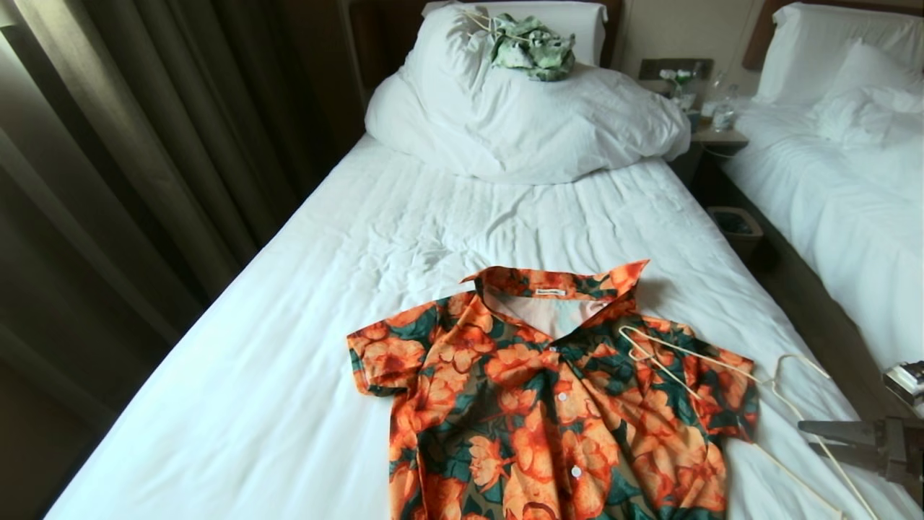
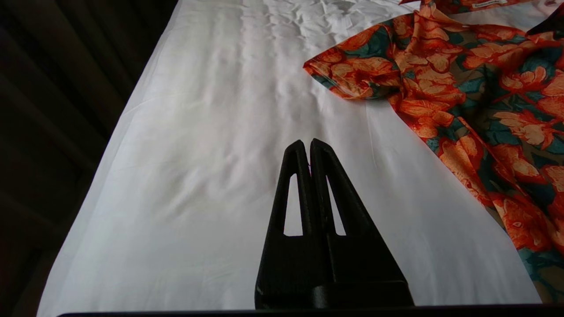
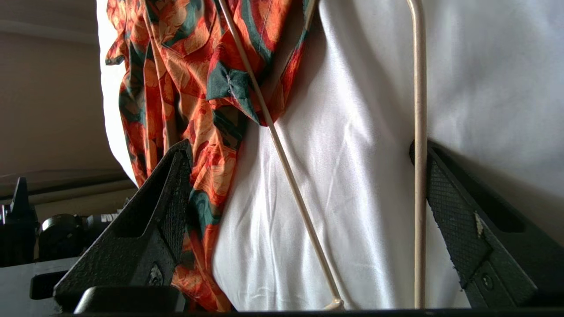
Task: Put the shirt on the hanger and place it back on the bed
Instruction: Lift the shirt and hanger
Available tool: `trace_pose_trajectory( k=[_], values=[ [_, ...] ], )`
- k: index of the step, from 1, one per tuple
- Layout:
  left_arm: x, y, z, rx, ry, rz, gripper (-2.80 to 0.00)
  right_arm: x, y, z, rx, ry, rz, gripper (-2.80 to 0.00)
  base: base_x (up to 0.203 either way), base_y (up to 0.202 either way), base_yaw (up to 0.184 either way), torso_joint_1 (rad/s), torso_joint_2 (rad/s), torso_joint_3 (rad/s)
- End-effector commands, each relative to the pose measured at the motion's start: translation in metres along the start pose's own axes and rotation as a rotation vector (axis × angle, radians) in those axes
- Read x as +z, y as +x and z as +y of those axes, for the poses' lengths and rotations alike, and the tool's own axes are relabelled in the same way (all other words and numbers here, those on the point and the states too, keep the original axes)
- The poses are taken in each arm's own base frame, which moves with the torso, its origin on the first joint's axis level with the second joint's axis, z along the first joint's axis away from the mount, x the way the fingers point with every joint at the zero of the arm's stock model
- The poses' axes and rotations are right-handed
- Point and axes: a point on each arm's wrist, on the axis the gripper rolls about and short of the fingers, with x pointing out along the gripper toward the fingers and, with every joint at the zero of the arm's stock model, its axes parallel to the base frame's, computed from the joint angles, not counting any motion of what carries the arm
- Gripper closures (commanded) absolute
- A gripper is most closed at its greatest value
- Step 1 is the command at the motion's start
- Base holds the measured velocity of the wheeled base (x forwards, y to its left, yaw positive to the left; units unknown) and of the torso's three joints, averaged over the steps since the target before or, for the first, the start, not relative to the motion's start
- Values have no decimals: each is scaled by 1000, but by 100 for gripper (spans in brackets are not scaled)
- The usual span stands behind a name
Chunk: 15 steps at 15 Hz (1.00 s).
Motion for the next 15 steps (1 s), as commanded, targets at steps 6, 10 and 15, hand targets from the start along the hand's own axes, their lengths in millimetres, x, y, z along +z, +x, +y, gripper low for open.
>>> trace_pose_trajectory(
  k=[6,10,15],
  values=[
    [0,0,0,0,1,-1,0,7,12,0,-49,-60,44,-280,0,0,0,0,0,0],
    [0,0,0,0,1,-1,0,8,26,5,-25,-94,80,-280,0,0,0,0,0,0],
    [0,0,0,1,1,0,0,9,36,9,-4,-113,104,-280,0,0,0,0,0,0]
  ],
)
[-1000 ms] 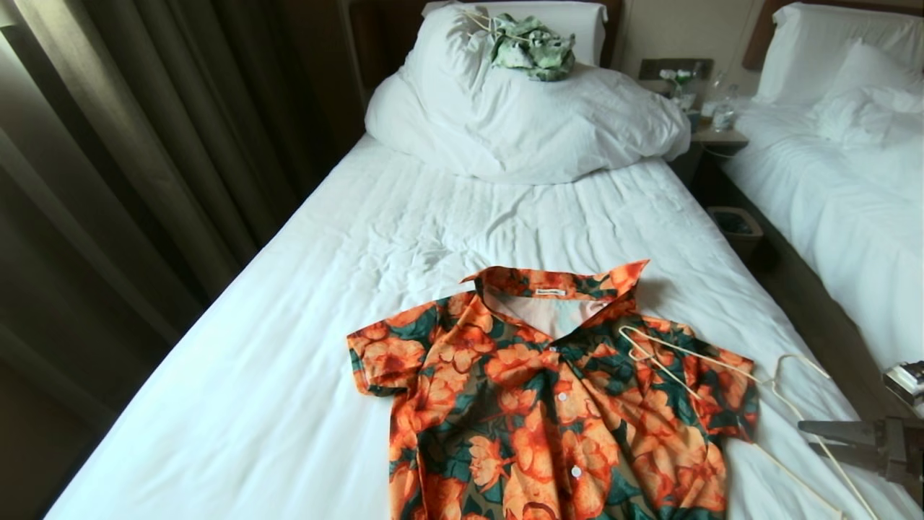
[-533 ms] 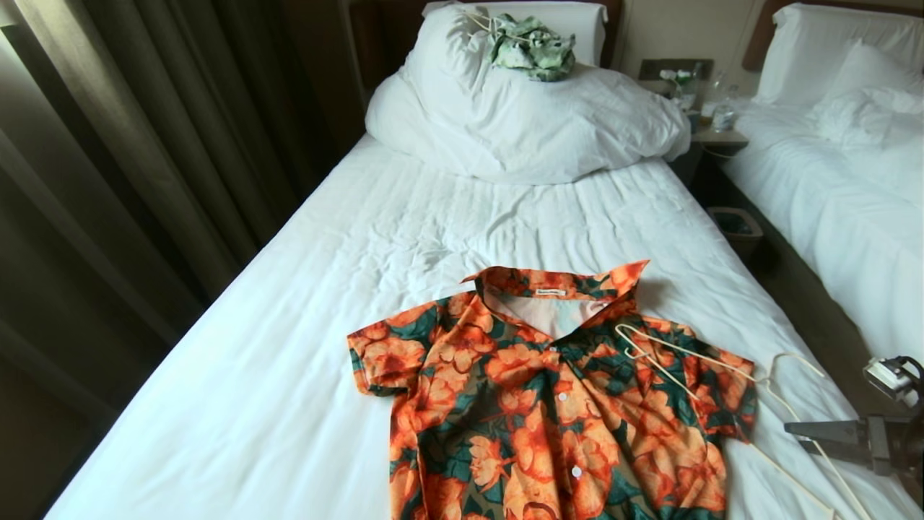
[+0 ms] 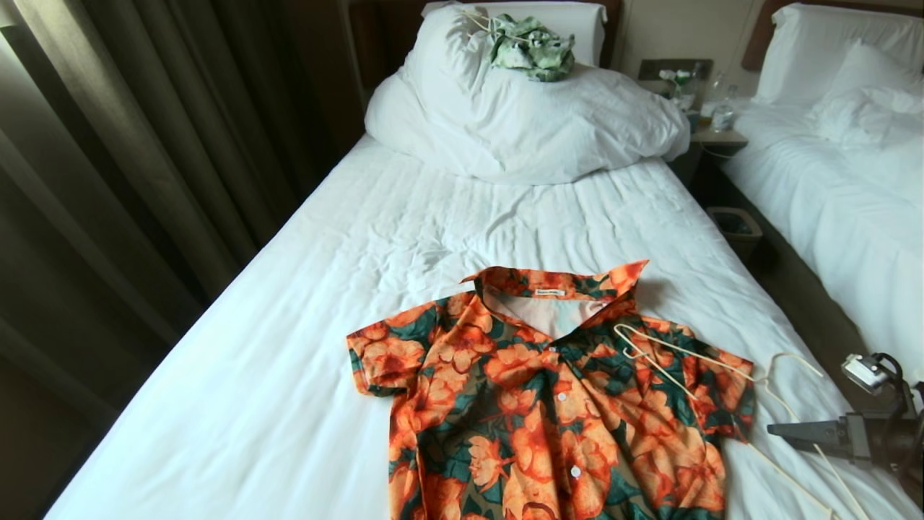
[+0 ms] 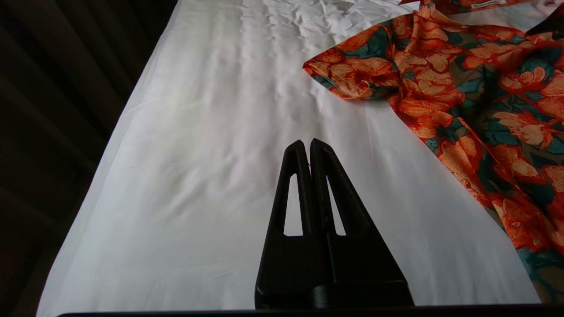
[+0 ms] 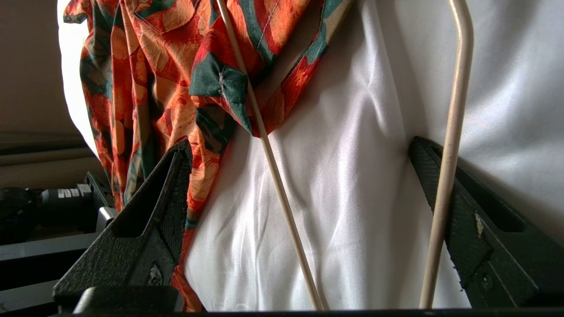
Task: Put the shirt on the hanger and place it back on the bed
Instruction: Lift the shirt and hanger
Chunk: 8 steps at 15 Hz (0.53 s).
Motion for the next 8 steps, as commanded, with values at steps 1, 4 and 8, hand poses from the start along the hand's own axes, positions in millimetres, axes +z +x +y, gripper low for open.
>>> trace_pose_trajectory(
  k=[1,4,8],
  values=[
    [0,0,0,1,1,-1,0,0,2,0,10,-4,5,-280,0,0,0,0,0,0],
    [0,0,0,-2,1,-1,0,1,7,0,15,-26,7,-280,0,0,0,0,0,0],
    [0,0,0,0,1,-1,0,-1,7,1,16,-26,6,-280,0,0,0,0,0,0]
  ],
)
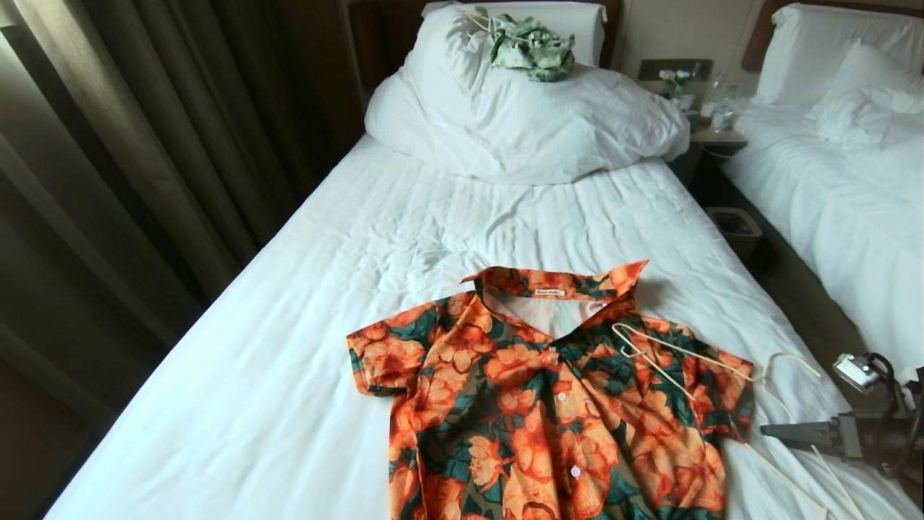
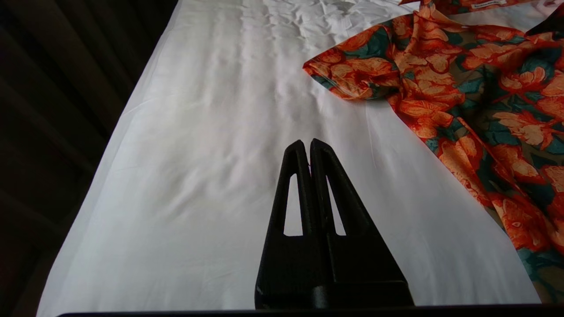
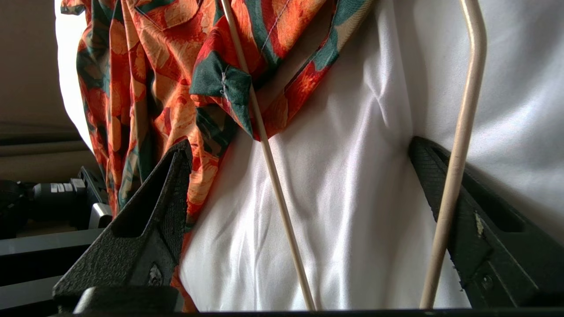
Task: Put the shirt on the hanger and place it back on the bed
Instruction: Lift the shirt and hanger
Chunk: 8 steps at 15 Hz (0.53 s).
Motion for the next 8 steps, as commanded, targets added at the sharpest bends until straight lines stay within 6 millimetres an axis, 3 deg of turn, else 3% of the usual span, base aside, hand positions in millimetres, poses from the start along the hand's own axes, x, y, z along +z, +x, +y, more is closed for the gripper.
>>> trace_pose_trajectory(
  k=[1,8],
  values=[
    [0,0,0,0,1,-1,0,-1,-1,0,5,2,-3,0,0,0,0,0,0,0],
    [0,0,0,0,1,0,0,-2,-17,3,-19,13,-41,0,0,0,0,0,0,0]
  ],
)
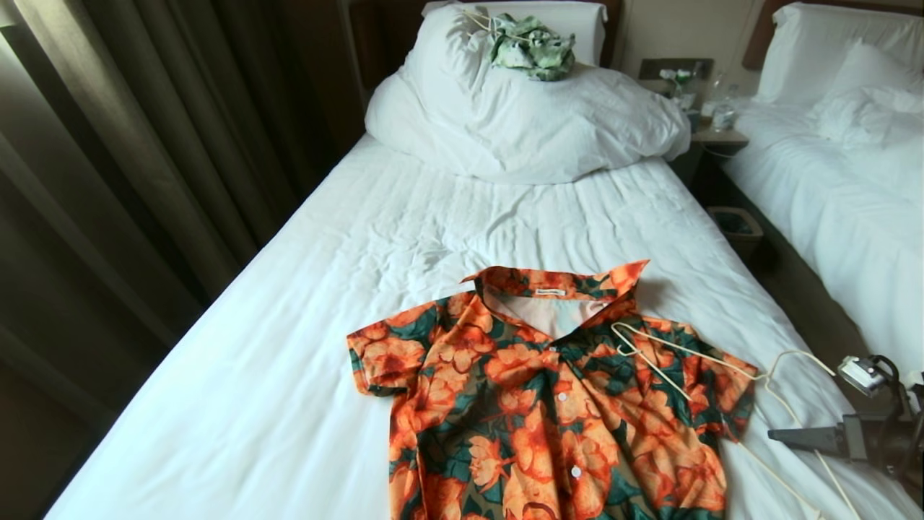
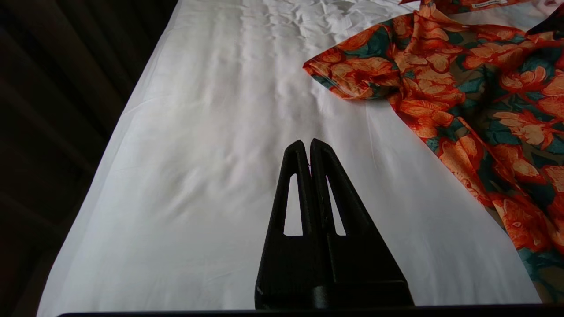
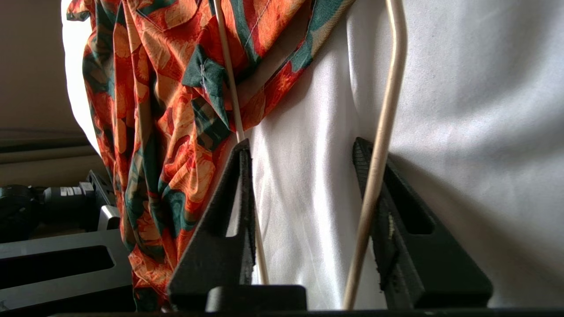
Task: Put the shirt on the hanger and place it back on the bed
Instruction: Lift the shirt and hanger
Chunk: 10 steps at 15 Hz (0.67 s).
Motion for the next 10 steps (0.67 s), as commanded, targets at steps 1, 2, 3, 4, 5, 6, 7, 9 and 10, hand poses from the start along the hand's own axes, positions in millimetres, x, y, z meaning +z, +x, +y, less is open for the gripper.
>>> trace_pose_trajectory(
  k=[1,2,3,4,5,6,7,9,10],
  values=[
    [0,0,0,0,1,0,0,2,-13,11,-16,-29,-37,0,0,0,0,0,0,0],
    [0,0,0,-2,1,-1,0,4,-20,18,-26,-46,-54,0,0,0,0,0,0,0],
    [0,0,0,0,1,-1,0,5,-27,27,-37,-69,-73,0,0,0,0,0,0,0],
    [0,0,0,0,1,0,0,7,-34,36,-47,-91,-89,0,0,0,0,0,0,0],
    [0,0,0,0,1,-1,0,9,-40,46,-55,-112,-103,0,0,0,0,0,0,0],
    [0,0,0,0,1,-1,0,10,-47,59,-63,-134,-115,0,0,0,0,0,0,0],
    [0,0,0,0,1,0,0,11,-54,71,-69,-154,-126,0,0,0,0,0,0,0],
    [0,0,0,-1,1,-1,0,12,-66,95,-83,-205,-151,0,0,0,0,0,0,0],
    [0,0,0,-1,1,-1,0,13,-71,106,-90,-237,-165,0,0,0,0,0,0,0]
  ],
)
